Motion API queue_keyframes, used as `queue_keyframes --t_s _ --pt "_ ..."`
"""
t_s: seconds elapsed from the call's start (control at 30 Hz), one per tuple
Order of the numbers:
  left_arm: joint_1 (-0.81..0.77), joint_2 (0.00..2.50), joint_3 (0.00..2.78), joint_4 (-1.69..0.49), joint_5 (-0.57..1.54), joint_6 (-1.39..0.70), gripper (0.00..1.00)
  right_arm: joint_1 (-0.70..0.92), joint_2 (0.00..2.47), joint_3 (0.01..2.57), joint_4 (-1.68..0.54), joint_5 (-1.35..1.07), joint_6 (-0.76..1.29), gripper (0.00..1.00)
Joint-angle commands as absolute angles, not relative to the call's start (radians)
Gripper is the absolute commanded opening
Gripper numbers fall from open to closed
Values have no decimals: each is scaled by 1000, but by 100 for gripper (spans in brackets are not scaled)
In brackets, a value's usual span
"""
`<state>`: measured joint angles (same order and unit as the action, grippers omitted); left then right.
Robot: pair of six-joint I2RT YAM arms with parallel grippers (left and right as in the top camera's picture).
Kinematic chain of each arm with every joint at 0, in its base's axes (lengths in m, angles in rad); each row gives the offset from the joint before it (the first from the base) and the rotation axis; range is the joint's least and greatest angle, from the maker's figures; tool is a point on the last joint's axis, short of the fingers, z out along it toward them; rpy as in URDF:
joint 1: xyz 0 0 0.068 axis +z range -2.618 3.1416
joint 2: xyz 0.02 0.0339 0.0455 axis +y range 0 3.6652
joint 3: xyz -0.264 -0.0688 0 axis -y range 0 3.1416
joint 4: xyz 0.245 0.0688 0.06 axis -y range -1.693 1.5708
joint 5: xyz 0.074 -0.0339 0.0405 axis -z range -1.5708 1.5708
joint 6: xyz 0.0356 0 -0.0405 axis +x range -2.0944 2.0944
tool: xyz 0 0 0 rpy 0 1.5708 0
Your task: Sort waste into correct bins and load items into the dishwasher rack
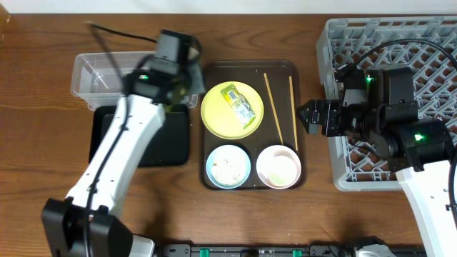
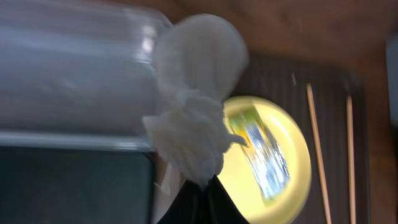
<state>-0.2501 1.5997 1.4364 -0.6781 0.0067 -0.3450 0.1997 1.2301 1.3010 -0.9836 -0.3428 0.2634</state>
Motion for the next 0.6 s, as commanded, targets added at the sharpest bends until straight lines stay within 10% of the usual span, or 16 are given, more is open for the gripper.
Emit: queue_keyframes --t_s 0.0,0.1,0.2,0.57 --pt "-187 1629 1435 -651 -63 -285 6 183 1229 1322 -986 -341 277 92" --pt "-145 1663 1433 -597 -115 -281 17 183 1229 1322 -986 -341 277 92" --pt "-110 1726 1433 -550 -113 -281 55 183 1229 1322 -986 -341 277 93" --pt "-249 1668 1442 -603 201 -275 57 183 1229 1322 -1000 -341 276 95"
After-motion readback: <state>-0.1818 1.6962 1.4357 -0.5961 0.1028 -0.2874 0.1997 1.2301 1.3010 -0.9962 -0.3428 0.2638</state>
